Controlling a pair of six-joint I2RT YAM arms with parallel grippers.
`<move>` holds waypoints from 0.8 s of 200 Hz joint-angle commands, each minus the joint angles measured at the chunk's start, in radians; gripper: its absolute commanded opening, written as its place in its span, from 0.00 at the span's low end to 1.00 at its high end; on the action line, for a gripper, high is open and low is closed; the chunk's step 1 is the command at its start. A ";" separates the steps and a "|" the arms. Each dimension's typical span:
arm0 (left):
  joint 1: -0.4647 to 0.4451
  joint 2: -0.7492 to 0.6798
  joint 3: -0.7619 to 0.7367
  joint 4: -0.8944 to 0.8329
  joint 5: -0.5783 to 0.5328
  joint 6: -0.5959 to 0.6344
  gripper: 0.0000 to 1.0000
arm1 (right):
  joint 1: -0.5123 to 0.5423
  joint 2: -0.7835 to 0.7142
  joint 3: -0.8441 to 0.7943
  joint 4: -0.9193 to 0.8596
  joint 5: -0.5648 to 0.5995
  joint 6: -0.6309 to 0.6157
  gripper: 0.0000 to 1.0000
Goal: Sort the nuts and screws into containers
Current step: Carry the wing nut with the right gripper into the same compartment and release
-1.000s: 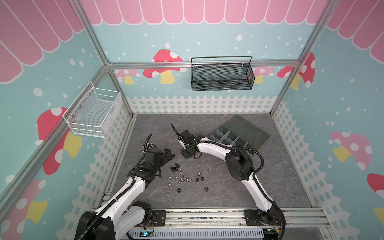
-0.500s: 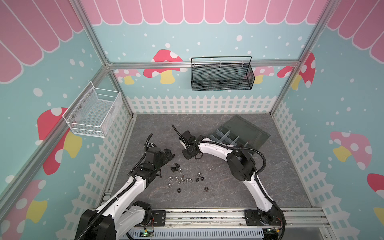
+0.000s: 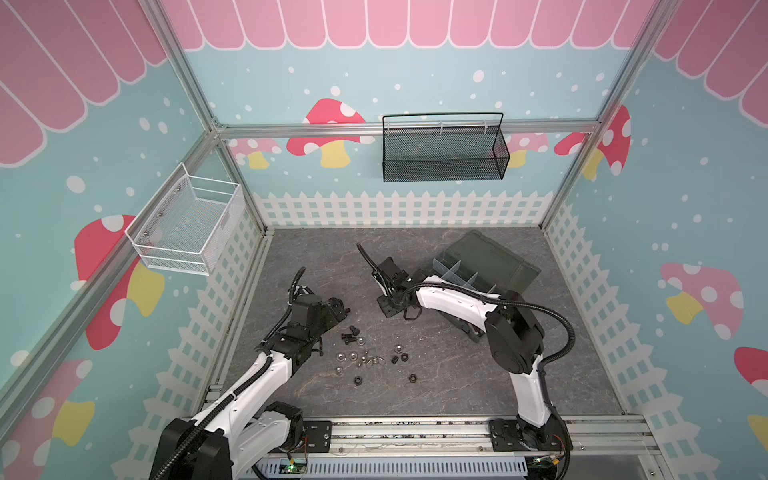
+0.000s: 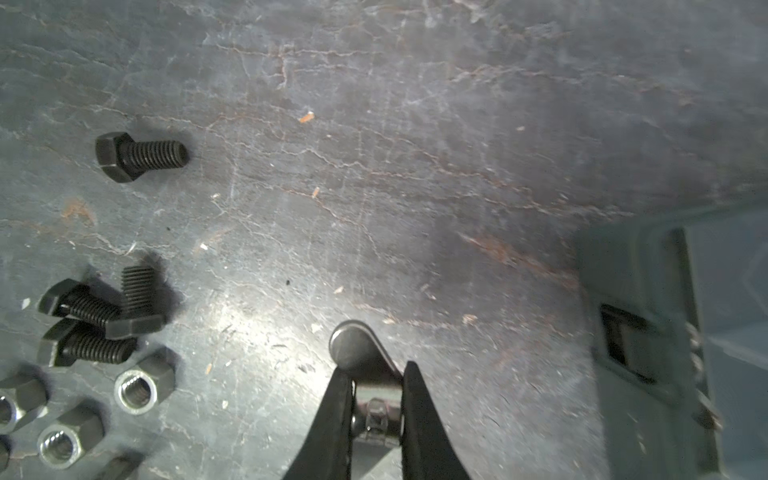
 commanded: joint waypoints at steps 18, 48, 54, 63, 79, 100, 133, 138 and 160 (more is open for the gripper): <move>0.008 -0.007 0.001 0.007 0.005 -0.009 1.00 | -0.074 -0.110 -0.113 -0.009 0.092 0.024 0.00; 0.008 -0.020 -0.006 -0.001 -0.001 -0.009 1.00 | -0.142 -0.189 -0.190 -0.001 0.117 0.020 0.00; 0.008 -0.022 -0.008 -0.002 -0.002 -0.009 1.00 | -0.156 -0.201 -0.203 0.004 0.118 0.018 0.00; 0.007 -0.024 -0.007 -0.004 -0.004 -0.010 1.00 | -0.175 -0.215 -0.223 0.009 0.119 0.014 0.00; 0.006 -0.024 -0.008 -0.005 -0.003 -0.010 1.00 | -0.203 -0.232 -0.245 0.018 0.122 0.007 0.00; 0.007 -0.024 -0.007 -0.005 -0.003 -0.013 1.00 | -0.224 -0.235 -0.260 0.023 0.133 -0.001 0.00; 0.008 -0.025 -0.006 -0.006 -0.003 -0.012 1.00 | -0.240 -0.216 -0.264 0.026 0.163 -0.014 0.00; 0.007 -0.025 -0.005 -0.008 -0.004 -0.012 1.00 | -0.241 -0.213 -0.265 0.027 0.168 -0.016 0.00; 0.008 -0.029 -0.006 -0.011 -0.006 -0.010 1.00 | -0.249 -0.195 -0.260 0.029 0.180 -0.022 0.00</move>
